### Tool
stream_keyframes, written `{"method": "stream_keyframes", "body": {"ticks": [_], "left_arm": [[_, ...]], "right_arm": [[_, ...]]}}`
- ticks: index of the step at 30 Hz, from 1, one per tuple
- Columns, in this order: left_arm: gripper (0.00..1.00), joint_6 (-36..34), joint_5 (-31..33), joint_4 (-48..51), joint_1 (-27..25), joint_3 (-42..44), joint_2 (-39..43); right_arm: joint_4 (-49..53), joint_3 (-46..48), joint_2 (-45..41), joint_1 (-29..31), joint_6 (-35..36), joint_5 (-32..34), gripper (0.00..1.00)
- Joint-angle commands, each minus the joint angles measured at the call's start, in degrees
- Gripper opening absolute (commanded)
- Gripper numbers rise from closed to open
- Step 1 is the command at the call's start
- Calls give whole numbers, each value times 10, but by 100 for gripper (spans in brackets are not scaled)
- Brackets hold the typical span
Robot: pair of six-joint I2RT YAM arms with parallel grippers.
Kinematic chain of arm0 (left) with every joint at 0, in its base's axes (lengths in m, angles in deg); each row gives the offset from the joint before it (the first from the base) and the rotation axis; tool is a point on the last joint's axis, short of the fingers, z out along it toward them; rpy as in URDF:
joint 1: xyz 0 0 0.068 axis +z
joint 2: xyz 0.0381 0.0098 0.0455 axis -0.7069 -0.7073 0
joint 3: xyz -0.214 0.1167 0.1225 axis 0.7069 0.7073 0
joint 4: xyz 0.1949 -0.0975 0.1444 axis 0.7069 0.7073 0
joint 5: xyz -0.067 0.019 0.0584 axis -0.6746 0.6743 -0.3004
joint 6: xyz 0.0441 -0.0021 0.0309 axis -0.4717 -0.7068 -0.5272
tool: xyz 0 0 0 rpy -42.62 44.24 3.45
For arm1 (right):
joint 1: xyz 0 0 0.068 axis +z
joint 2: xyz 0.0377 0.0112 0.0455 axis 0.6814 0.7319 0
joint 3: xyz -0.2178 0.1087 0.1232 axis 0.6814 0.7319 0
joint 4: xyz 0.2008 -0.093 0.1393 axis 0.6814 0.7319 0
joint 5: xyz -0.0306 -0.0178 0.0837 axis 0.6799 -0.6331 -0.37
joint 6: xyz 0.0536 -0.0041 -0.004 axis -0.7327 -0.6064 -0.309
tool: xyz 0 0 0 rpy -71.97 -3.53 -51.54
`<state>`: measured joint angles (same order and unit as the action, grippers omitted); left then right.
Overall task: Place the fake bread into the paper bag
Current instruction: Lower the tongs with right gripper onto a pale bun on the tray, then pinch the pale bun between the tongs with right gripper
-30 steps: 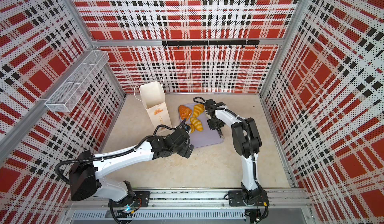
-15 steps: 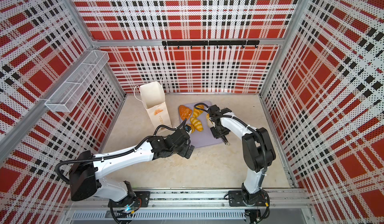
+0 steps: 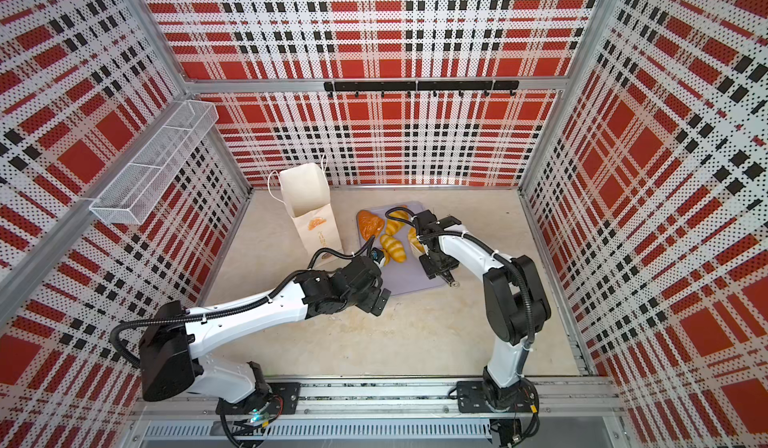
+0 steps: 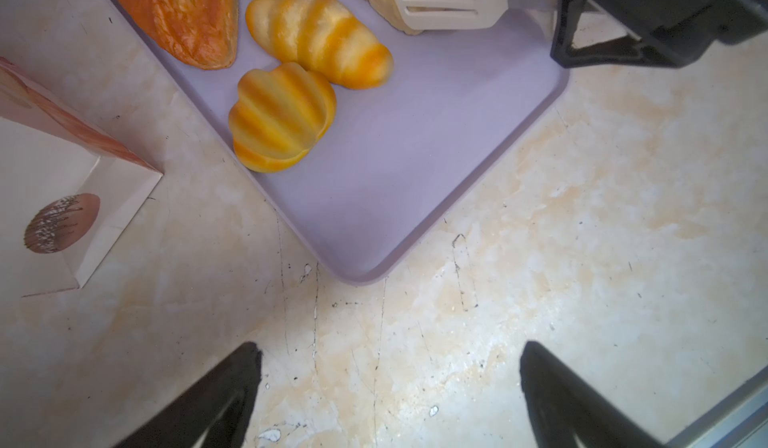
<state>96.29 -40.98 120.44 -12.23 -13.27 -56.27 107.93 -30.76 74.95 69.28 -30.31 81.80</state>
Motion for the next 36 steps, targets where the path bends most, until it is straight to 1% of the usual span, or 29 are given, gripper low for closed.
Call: {"method": "stream_keyframes", "body": {"ticks": [1,5,17,23,31,36], "left_arm": [[99,-3,11,12,-4,-8,3],[99,-3,11,14,-4,-7,4],[99,2,18,17,-4,-3,8],[99,2,23,18,-4,-2,10],[99,6,30,14,-4,-4,21],[99,12,31,8,-4,3,27]], "right_arm": [[-7,-20,-7,4,-17,8,53],[-8,-28,4,6,-22,13,54],[-1,-61,56,5,-8,0,54],[15,-74,75,6,4,6,51],[13,-68,65,5,9,10,44],[4,-69,54,6,7,-2,42]]}}
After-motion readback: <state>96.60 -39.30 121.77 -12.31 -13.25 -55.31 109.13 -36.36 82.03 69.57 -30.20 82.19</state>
